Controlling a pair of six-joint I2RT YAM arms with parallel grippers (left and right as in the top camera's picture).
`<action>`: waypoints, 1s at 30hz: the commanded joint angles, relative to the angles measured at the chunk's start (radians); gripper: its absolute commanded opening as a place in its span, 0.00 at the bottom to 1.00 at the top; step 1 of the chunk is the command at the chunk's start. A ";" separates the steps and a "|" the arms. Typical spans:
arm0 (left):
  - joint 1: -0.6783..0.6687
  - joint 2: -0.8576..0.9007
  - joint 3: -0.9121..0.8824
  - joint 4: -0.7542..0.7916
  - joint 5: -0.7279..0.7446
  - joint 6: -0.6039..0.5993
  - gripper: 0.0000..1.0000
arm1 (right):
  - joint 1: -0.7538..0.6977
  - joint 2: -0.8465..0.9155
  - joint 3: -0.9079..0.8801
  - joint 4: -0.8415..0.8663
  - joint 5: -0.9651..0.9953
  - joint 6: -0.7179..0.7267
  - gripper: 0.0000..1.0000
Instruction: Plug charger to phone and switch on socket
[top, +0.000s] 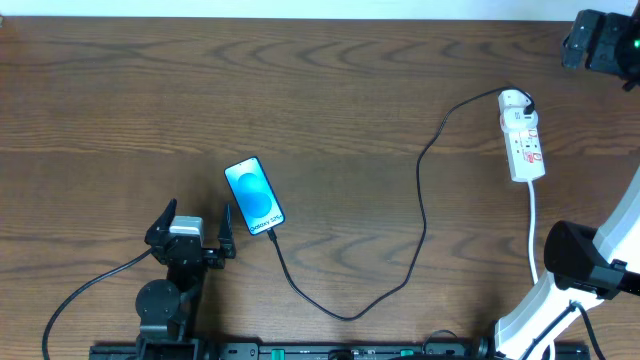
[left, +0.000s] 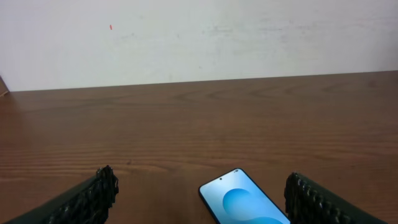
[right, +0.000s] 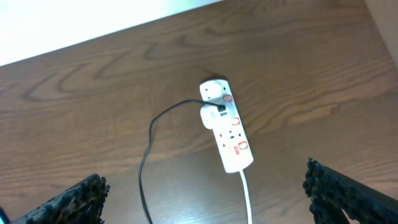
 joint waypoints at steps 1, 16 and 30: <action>0.005 -0.006 -0.014 -0.038 0.032 0.013 0.88 | 0.005 -0.009 0.010 0.015 0.011 0.009 0.99; 0.005 -0.006 -0.014 -0.038 0.032 0.013 0.88 | 0.006 -0.097 -0.075 0.121 -0.061 0.010 0.99; 0.005 -0.006 -0.014 -0.038 0.032 0.013 0.88 | 0.006 -0.500 -0.863 0.587 -0.189 0.018 0.99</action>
